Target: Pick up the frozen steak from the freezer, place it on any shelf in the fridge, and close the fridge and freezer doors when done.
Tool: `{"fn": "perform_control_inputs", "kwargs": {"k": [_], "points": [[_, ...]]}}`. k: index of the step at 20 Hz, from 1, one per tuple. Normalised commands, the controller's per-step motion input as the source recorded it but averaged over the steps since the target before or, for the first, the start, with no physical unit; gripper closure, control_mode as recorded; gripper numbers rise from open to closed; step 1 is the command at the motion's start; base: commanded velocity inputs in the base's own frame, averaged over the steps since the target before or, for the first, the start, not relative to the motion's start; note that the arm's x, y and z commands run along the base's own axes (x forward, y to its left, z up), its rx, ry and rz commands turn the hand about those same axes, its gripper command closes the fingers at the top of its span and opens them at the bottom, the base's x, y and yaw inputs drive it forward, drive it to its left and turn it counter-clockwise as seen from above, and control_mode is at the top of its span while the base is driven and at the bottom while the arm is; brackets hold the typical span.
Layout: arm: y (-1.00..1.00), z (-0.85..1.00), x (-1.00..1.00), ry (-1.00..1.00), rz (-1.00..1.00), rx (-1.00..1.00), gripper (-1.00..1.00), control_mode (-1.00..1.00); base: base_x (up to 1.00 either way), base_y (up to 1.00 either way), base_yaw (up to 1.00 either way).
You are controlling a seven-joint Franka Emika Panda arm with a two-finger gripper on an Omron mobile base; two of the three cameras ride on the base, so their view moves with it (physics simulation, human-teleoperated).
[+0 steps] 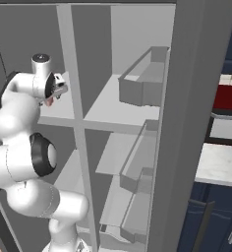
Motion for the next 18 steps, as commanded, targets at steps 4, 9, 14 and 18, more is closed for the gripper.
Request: {"fn": "perform_control_inputs", "kwargs": {"k": [4,9,14,18], "points": [[0.17,-0.19,0.5,0.13,0.0,0.0,-1.0,-1.0,0.0,0.0,0.0],[0.04,-0.47,0.14,0.13,0.0,0.0,1.0,-1.0,0.0,0.0,0.0],[0.0,-0.38,0.0,0.01,0.0,0.02,1.0,-1.0,0.0,0.0,0.0],[0.0,-0.11,0.0,0.0,0.0,0.05,1.0,-1.0,0.0,0.0,0.0]]}}
